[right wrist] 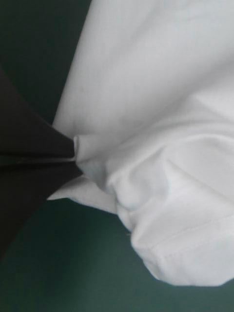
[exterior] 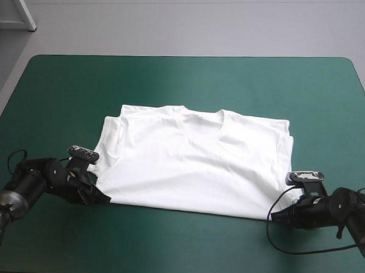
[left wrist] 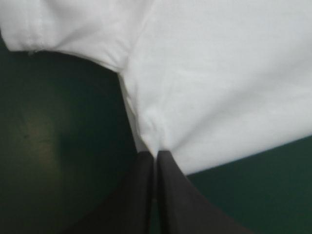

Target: Fold the cloth

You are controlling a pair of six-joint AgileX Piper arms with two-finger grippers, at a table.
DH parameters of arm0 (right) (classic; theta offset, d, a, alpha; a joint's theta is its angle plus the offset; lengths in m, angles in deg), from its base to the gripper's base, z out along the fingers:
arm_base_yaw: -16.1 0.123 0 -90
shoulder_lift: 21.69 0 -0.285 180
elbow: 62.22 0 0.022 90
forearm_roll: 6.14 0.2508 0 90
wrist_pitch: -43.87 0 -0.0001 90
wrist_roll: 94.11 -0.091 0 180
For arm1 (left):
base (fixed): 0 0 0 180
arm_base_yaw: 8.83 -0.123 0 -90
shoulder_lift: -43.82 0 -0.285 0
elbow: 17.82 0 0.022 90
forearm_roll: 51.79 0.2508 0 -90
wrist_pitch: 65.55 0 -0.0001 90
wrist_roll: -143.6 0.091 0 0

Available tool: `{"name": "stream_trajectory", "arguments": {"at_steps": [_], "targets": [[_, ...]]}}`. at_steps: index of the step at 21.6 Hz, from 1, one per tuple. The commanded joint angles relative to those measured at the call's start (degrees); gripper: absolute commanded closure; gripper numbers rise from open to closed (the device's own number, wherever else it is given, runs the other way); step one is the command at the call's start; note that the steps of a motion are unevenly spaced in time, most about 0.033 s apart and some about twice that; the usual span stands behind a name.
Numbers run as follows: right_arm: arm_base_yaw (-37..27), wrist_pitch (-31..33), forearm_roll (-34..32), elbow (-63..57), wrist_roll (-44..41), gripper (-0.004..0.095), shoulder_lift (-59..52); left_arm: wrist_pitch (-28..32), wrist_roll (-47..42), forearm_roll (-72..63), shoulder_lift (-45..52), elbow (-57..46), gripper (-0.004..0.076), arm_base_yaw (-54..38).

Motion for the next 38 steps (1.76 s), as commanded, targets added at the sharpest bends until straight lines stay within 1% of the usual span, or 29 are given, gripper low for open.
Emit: {"name": "stream_trajectory", "arguments": {"at_steps": [1, 2, 3, 4, 5, 6, 7, 8, 9, 11, 13, 14, 16, 19, 20, 21, 24, 28, 31, 33, 38], "targets": [[-0.55, 0.59, -1.16, 1.21, -0.26, 0.0877, -0.99, -0.45, -0.42, -0.4, 1.4, 1.14, 0.0704, 0.09], [-0.55, 0.89, -1.29, 1.21, -0.26, 0.0772, -1.09, -0.58, -1.69, -0.13, 1.4, 1.14, 0.0694, 0.09], [-0.55, 0.97, -1.29, 1.21, -0.26, 0.07, -1.09, -0.73, -1.69, -0.13, 1.4, 1.14, 0.0677, 0.09], [-0.55, 1.12, -1.18, 1.49, -0.37, 0.0586, -1.64, -0.88, -1.69, -0.26, 1.99, 1.14, 0.0635, 0.09], [-0.55, 0.88, -1.18, 1.99, -0.66, 0.0474, -2.45, -0.88, -1.69, -0.38, 2.8, 1.27, 0.0574, 0.09], [-0.55, 0.89, -1.18, 2.81, -0.95, 0.0391, -3.64, -1.68, -1.78, -0.46, 4.15, 2.0, 0.0492, 0.09], [-0.55, 0.89, -1.39, 3.77, -1.21, 0.0375, -4.91, -2.72, -1.93, -0.46, 5.49, 2.93, 0.0428, 0.09], [-0.55, 0.89, -2.62, 5.63, -2.51, 0.0376, -6.87, -4.36, -3.12, -0.29, 7.84, 4.91, 0.0344, 0.09], [-0.55, 0.89, -3.25, 6.97, -2.81, 0.0376, -7.86, -4.49, -4.1, -0.29, 8.93, 5.86, 0.0324, 0.09], [-0.55, 0.64, -4.88, 14.24, -4.65, 0.0386, -12.17, -1.07, -8.0, -1.0, 13.45, 11.33, 0.0321, 0.09], [-0.55, -0.46, -4.88, 20.95, -4.79, 0.0399, -13.81, 3.0, -10.51, -1.83, 14.4, 15.61, 0.0321, 0.09], [-0.55, -0.78, -4.88, 23.53, -4.79, 0.0399, -14.01, 3.0, -10.84, -1.83, 14.24, 16.98, 0.0321, 0.09], [-0.55, -1.74, -4.77, 27.95, -4.93, 0.0399, -14.01, 3.57, -11.47, -1.05, 12.63, 18.06, 0.0321, 0.09], [-0.55, -2.96, -5.05, 28.95, -4.93, 0.0399, -14.01, 5.39, -17.87, 7.27, 8.08, 18.06, 0.0321, -1.84], [-0.55, -3.05, -5.05, 28.95, -4.93, 0.0399, -14.01, 5.67, -18.43, 7.73, 6.65, 18.06, 0.0321, -3.17], [-0.55, -3.05, -4.93, 28.95, -4.93, 0.0399, -13.72, 5.67, -17.82, 6.74, 5.16, 18.06, 0.0321, -4.72], [-0.55, -2.95, -4.8, 28.95, -4.93, 0.0399, -13.49, 5.67, -11.46, -1.68, -0.46, 18.06, 0.0321, -9.87], [-0.55, -3.63, -4.67, 28.95, -4.31, 0.0399, -12.73, 6.69, -4.67, -12.55, -7.01, 18.06, 0.0321, -13.07], [-0.55, -3.63, -3.95, 28.95, -4.31, 0.0399, -12.04, 6.12, -1.87, -14.93, -12.17, 18.06, 0.0321, -13.05], [-0.55, -3.67, -3.95, 28.95, -4.31, 0.0399, -11.42, 7.53, -1.87, -15.05, -14.02, 18.06, 0.0321, -13.05], [-0.55, -3.67, -3.57, 28.95, -4.31, 0.0409, -11.24, 7.56, -0.2, -15.57, -16.63, 18.06, 0.0325, -13.05]]}}
